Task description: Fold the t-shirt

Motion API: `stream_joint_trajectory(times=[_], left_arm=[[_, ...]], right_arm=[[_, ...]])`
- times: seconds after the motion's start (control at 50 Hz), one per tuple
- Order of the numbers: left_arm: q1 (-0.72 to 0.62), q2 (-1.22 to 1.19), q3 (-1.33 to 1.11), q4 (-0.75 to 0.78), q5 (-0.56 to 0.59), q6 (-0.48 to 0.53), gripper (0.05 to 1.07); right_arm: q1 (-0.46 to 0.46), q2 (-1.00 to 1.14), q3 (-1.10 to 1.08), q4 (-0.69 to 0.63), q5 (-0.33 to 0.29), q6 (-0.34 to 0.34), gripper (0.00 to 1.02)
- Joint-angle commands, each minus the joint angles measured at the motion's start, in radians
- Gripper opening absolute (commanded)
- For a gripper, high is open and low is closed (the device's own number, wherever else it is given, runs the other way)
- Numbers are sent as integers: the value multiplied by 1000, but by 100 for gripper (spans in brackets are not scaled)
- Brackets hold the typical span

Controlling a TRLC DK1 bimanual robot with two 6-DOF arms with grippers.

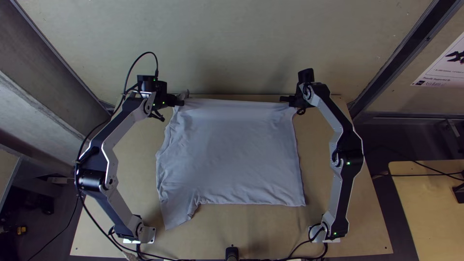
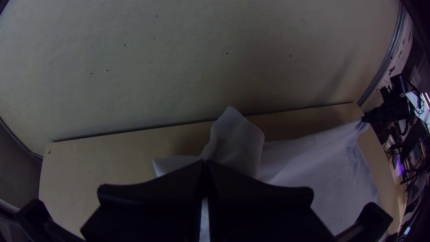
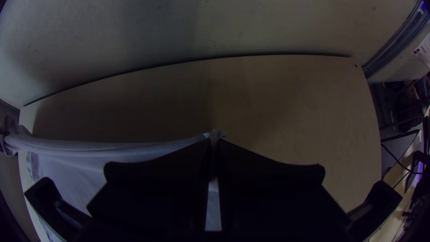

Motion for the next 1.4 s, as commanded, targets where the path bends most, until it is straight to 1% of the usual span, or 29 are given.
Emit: stream_joint_trajectory(times=[0.0, 0.28, 0.42, 0.56, 0.76, 0.78, 0.8, 0.82, 0.86, 0.88, 0.92, 0.96, 1.0, 1.02, 1.04, 1.08, 1.16, 1.26, 1.3, 1.38], left_arm=[[6, -91, -79, 1, -4, -12, 8], [12, -193, -261, 13, -4, -13, 8], [13, -233, -353, 56, -4, -15, 8], [15, -246, -412, 82, -4, -13, 8], [18, -236, -495, 116, -12, -15, 8], [18, -232, -504, 119, -13, -15, 10], [18, -227, -510, 119, -13, -17, 13], [18, -223, -518, 119, -13, -20, 20], [18, -220, -533, 119, -15, -27, 35], [18, -218, -541, 119, -15, -27, 42], [17, -215, -551, 119, -15, -27, 56], [18, -215, -556, 118, -15, -35, 72], [24, -213, -557, 105, -13, -41, 89], [24, -212, -557, 95, -13, -43, 96], [24, -209, -553, 81, -13, -43, 101], [26, -207, -541, 50, -13, -41, 102], [32, -230, -531, 23, -12, -46, 102], [44, -292, -521, -4, 2, -53, 102], [47, -319, -516, -22, 16, -53, 102], [44, -376, -508, -60, 23, -49, 102]], right_arm=[[2, -71, -78, 6, 27, -1, 3], [17, -177, -248, 49, 36, 2, 3], [33, -223, -354, 94, 36, 7, 3], [49, -255, -440, 128, 37, 8, 3], [63, -263, -517, 131, 37, 33, 3], [63, -263, -524, 131, 37, 33, 3], [65, -263, -532, 131, 37, 33, 3], [66, -264, -540, 131, 39, 33, 3], [68, -267, -553, 131, 40, 33, 3], [68, -272, -560, 131, 42, 33, 5], [69, -286, -573, 128, 42, 34, 14], [69, -307, -590, 123, 40, 37, 29], [69, -330, -609, 118, 40, 37, 47], [69, -344, -616, 117, 40, 37, 56], [69, -356, -624, 114, 40, 39, 63], [69, -384, -638, 112, 40, 41, 72], [65, -453, -661, 112, 40, 41, 85], [54, -524, -685, 108, 28, 36, 91], [42, -537, -681, 69, 16, 33, 94], [28, -573, -678, -3, 16, 18, 94]])
